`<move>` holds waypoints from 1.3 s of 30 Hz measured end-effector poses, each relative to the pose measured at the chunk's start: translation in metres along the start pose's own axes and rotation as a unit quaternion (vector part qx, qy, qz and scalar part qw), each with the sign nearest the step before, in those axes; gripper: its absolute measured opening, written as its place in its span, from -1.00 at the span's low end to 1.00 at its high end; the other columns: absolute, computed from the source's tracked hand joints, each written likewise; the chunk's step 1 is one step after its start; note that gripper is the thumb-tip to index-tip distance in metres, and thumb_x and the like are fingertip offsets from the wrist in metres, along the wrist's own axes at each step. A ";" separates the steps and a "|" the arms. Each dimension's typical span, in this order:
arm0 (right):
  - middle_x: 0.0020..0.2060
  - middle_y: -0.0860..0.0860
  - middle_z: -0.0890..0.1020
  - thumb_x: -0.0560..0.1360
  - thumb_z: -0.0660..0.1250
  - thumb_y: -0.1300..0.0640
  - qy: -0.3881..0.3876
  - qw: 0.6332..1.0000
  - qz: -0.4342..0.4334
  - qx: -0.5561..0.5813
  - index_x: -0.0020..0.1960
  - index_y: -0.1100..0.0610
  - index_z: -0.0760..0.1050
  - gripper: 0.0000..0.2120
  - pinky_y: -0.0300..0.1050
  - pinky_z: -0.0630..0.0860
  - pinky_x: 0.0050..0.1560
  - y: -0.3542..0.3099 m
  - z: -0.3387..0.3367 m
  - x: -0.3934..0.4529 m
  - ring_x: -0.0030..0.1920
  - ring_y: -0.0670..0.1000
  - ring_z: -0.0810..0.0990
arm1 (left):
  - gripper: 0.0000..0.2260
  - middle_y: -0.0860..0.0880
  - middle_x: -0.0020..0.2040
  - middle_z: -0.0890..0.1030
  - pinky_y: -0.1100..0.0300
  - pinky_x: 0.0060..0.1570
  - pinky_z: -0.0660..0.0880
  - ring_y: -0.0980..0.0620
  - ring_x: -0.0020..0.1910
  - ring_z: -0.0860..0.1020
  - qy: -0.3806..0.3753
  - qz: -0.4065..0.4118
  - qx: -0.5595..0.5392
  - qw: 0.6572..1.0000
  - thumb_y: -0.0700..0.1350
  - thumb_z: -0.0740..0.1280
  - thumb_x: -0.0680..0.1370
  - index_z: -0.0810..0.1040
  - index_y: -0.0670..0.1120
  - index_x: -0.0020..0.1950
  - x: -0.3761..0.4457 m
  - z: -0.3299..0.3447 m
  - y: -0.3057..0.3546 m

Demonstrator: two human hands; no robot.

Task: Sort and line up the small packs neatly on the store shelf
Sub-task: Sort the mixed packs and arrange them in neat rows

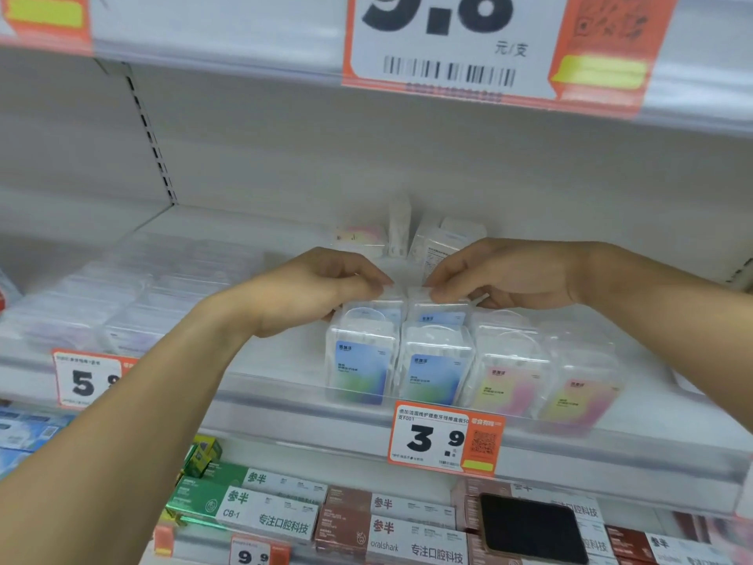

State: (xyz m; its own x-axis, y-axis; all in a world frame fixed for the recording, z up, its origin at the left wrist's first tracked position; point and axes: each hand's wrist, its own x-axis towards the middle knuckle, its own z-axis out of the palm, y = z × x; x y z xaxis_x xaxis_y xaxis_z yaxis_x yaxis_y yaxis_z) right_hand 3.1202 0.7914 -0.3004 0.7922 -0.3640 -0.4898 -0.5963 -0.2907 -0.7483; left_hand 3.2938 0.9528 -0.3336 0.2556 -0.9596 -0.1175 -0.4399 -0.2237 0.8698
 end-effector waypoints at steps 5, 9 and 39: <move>-0.29 -0.04 0.65 0.33 0.52 0.01 0.020 0.999 -0.036 -0.002 -0.11 0.14 0.60 -0.75 -0.31 0.43 -0.28 0.002 0.004 -0.001 -0.29 -0.11 0.56 | -0.83 0.14 0.03 0.65 0.47 -0.21 0.47 0.29 -0.08 0.56 -0.022 -0.005 -0.007 1.000 -0.10 0.27 0.59 0.63 0.06 0.09 -0.002 -0.006 -0.002; -0.33 -0.03 0.62 0.31 0.52 0.00 -0.002 0.998 -0.052 -0.022 -0.11 0.17 0.58 -0.71 -0.33 0.44 -0.32 0.002 0.005 -0.004 -0.33 -0.11 0.54 | -0.85 0.05 0.05 0.68 0.30 -0.02 0.50 0.15 0.03 0.59 -0.058 -0.003 -0.022 0.998 -0.08 0.36 0.53 0.64 0.04 0.08 -0.003 -0.009 -0.004; 0.03 0.00 0.44 0.25 0.55 -0.19 0.358 0.875 -0.181 -0.272 0.16 -0.11 0.33 -0.39 -0.17 0.44 -0.20 -0.011 -0.008 0.015 -0.06 0.02 0.52 | -0.72 0.09 0.07 0.58 0.19 0.00 0.55 0.09 0.01 0.60 0.150 0.097 0.020 0.984 0.00 0.41 0.49 0.52 0.12 0.19 0.010 0.002 0.021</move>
State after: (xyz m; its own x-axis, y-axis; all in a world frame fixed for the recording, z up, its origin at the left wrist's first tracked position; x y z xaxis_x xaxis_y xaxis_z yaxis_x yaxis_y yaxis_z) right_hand 3.1376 0.7817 -0.2957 0.7731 -0.5658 0.2867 -0.4520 -0.8085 -0.3767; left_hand 3.2855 0.9386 -0.3172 0.4033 -0.8928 0.2007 -0.5373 -0.0534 0.8417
